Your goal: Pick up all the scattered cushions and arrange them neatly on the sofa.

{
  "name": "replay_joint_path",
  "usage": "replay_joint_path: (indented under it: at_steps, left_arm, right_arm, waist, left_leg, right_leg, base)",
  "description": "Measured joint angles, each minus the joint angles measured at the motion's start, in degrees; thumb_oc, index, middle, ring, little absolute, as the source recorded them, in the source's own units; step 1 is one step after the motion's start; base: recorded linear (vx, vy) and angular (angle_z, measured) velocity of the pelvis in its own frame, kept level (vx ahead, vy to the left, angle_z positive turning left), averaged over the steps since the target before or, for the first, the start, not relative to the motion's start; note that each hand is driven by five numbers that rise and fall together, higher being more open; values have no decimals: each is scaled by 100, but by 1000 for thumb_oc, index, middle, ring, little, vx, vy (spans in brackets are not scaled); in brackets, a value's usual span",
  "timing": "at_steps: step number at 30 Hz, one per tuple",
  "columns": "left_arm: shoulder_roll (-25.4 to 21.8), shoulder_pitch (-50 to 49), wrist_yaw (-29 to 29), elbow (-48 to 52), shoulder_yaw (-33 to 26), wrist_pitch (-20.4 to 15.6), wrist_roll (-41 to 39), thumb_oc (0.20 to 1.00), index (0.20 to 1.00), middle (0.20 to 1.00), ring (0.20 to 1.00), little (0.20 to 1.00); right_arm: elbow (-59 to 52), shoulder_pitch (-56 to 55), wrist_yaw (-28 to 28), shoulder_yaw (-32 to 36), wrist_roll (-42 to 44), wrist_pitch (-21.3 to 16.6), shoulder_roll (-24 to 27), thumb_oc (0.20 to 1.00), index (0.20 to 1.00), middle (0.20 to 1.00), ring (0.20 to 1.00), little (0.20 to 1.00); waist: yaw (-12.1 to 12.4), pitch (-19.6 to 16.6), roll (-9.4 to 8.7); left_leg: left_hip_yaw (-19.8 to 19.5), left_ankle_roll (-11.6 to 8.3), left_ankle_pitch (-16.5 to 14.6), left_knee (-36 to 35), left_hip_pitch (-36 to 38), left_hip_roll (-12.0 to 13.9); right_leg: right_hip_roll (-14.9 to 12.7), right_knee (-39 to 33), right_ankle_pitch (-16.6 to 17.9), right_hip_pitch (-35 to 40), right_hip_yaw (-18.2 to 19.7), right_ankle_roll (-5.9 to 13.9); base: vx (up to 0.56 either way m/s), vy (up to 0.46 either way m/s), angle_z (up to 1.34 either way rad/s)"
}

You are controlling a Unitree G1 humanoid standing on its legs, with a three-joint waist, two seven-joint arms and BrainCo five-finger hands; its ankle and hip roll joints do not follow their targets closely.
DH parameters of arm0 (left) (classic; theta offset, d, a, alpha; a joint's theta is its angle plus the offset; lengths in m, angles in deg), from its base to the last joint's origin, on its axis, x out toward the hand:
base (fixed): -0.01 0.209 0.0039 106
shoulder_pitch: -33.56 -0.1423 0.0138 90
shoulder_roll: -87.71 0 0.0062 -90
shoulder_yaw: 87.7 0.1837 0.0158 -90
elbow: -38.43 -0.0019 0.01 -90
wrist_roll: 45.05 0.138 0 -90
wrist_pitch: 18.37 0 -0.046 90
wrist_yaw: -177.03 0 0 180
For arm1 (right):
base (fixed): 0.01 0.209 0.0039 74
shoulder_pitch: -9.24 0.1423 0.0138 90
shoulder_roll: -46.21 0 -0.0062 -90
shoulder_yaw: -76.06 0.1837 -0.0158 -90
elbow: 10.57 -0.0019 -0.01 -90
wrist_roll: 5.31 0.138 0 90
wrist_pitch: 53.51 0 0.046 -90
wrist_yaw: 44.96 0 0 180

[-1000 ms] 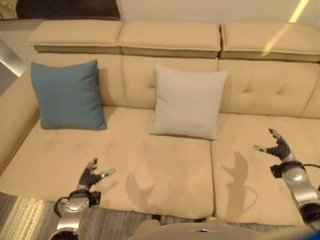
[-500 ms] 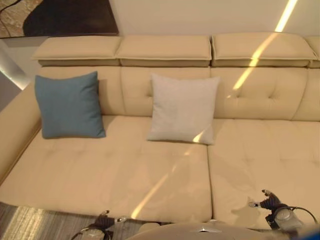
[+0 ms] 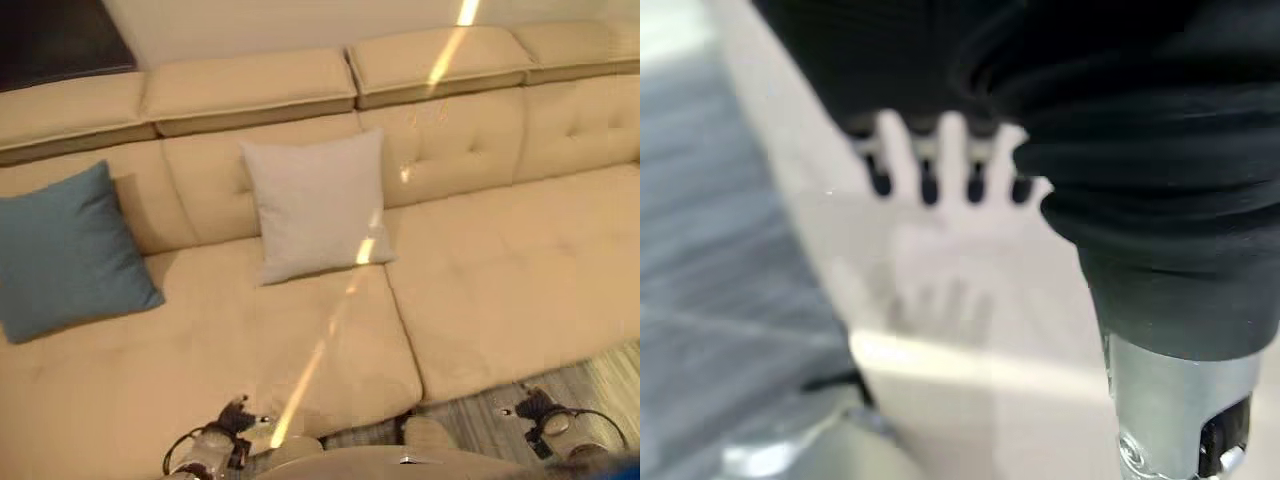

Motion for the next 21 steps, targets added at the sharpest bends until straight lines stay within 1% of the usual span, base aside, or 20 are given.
replay_joint_path:
  at_steps: [1,2,3,4,5,6,7,8,9,10,11,12,14,15,17,18,19,20,21]
  left_arm:
    - [-1,23,2,-8,-42,22,2,1000,1000,1000,1000,1000]
    - [6,40,6,-9,-41,24,3,1000,1000,1000,1000,1000]
    - [-44,2,6,-5,-81,20,3,1000,1000,1000,1000,1000]
    - [-78,-20,2,6,-85,26,2,1000,1000,1000,1000,1000]
    - [-129,-37,-1,-4,-91,40,2,1000,1000,1000,1000,1000]
    - [-181,-85,3,-53,-171,52,5,1000,1000,1000,1000,1000]
    - [-207,-94,1,-33,-208,47,7,1000,1000,1000,1000,1000]
    - [-258,-176,3,-42,-207,69,6,1000,1000,1000,1000,1000]
    - [-324,-276,2,-85,-206,134,12,1000,1000,1000,1000,1000]
    - [-355,-339,2,-85,-198,135,12,1000,1000,1000,1000,1000]
    - [-272,-382,3,-86,-183,137,10,1000,1000,1000,1000,1000]
    - [-182,-423,6,-82,-162,123,10,1000,1000,1000,1000,1000]
    - [-126,-411,6,-75,-56,122,11,1000,1000,1000,1000,1000]
    - [-81,-384,11,-68,114,120,13,1000,1000,1000,1000,1000]
    - [-29,-373,5,-67,213,131,11,1000,1000,1000,1000,1000]
    - [-10,-322,-46,-66,245,144,-4,1000,1000,1000,1000,1000]
    - [-22,-261,-69,-60,270,138,-1,1000,1000,1000,1000,1000]
    - [31,-194,-69,-55,295,133,-2,1000,1000,1000,1000,1000]
    - [61,-200,-68,-45,323,122,-3,1000,1000,1000,1000,1000]
  right_arm:
    - [-25,66,-12,-41,-7,-11,-23,1000,1000,1000,1000,1000]
    - [-18,27,-15,-113,-8,0,-16,1000,1000,1000,1000,1000]
    - [13,-54,-18,-121,-9,20,-24,1000,1000,1000,1000,1000]
    - [28,-68,-29,-120,-9,34,-27,1000,1000,1000,1000,1000]
    - [21,-52,-31,-120,-8,31,-25,1000,1000,1000,1000,1000]
    - [95,0,-23,-134,-7,4,-36,1000,1000,1000,1000,1000]
    - [121,-28,-29,-161,-8,25,-58,1000,1000,1000,1000,1000]
    - [75,-12,-28,-161,-8,16,-100,1000,1000,1000,1000,1000]
    - [5,-27,-29,-155,-5,8,-177,1000,1000,1000,1000,1000]
    - [11,-20,-22,-150,-4,-3,-213,1000,1000,1000,1000,1000]
    - [23,-54,2,-120,-1,-8,-193,1000,1000,1000,1000,1000]
    - [-10,-62,42,-97,1,-13,-190,1000,1000,1000,1000,1000]
    - [7,-219,52,-96,10,-10,-188,1000,1000,1000,1000,1000]
    - [92,-269,55,-99,12,11,-190,1000,1000,1000,1000,1000]
    - [140,-352,71,-95,18,33,-152,1000,1000,1000,1000,1000]
    - [167,-315,108,-94,21,35,-140,1000,1000,1000,1000,1000]
    - [191,-300,111,-96,22,37,-133,1000,1000,1000,1000,1000]
    - [204,-389,123,-97,27,44,-104,1000,1000,1000,1000,1000]
    - [214,-377,124,-85,49,46,-95,1000,1000,1000,1000,1000]
  waist:
    - [126,127,131]
    - [127,167,232]
    - [129,189,313]
    - [176,156,339]
    - [178,126,350]
    - [230,119,346]
    - [587,59,299]
    - [596,41,252]
    - [559,-40,71]
    - [580,-97,-25]
    - [546,-135,37]
    - [543,-171,24]
    - [516,-200,6]
    - [503,-230,-38]
    - [371,-266,-61]
    - [374,-259,-94]
    - [383,-244,-101]
    - [315,-200,-105]
    - [378,-208,-76]
  left_leg:
    - [212,72,-28,26,0,139]
    - [268,112,42,-27,56,173]
    - [412,146,111,-155,204,160]
    - [412,98,85,-261,280,115]
    - [424,98,77,-298,257,86]
    - [742,169,267,-347,225,153]
    - [956,143,269,-472,299,193]
    - [984,120,273,-462,291,207]
    - [1024,-40,380,-502,277,206]
    - [1064,-97,424,-504,221,199]
    - [1038,-178,490,-517,214,317]
    - [997,-274,567,-516,210,435]
    - [909,-369,634,-497,202,570]
    - [844,-473,750,-510,159,701]
    - [604,-583,882,-454,59,757]
    - [348,-695,974,-380,-33,756]
    - [128,-734,1050,-366,-43,746]
    - [-285,-729,1024,-111,-161,697]
    - [-624,-760,989,-162,-125,604]
  right_leg:
    - [-142,507,-154,-120,-547,171]
    - [-293,1068,-410,-96,-961,204]
    - [-484,1904,-783,65,-1078,310]
    - [-502,2004,-894,211,-1067,384]
    - [-470,1811,-953,418,-1064,478]
    - [-561,2005,-1095,587,-1167,380]
    - [-645,2156,-1289,762,-1547,359]
    - [-613,1873,-1307,1049,-1603,386]
    - [-436,936,-1405,1562,-1581,489]
    - [-343,501,-1441,1679,-1546,398]
    - [-180,343,-1290,1742,-1556,367]
    - [0,260,-1336,1775,-1475,275]
    - [167,303,-1404,1775,-1489,194]
    - [246,424,-1507,1698,-1508,45]
    - [277,626,-1589,1497,-1425,-67]
    - [266,695,-1565,1401,-1378,-149]
    - [268,702,-1528,1332,-1272,-181]
    - [289,629,-1406,1298,-1105,-241]
    - [251,634,-1392,1273,-1007,-232]
  base:
    - [-195,67,-138]
    - [-83,11,-93]
    - [-95,-46,-61]
    - [-83,-102,-56]
    - [-80,-105,-39]
    - [-27,-195,-90]
    - [-12,-235,-90]
    - [-14,-272,-89]
    - [12,-200,-25]
    - [11,-106,-13]
    - [3,-174,-14]
    - [-30,-149,-4]
    - [-36,-107,3]
    - [-112,-15,5]
    - [-117,-3,-11]
    - [-78,43,-31]
    - [-77,43,-48]
    - [-52,127,-58]
    - [-19,144,-69]
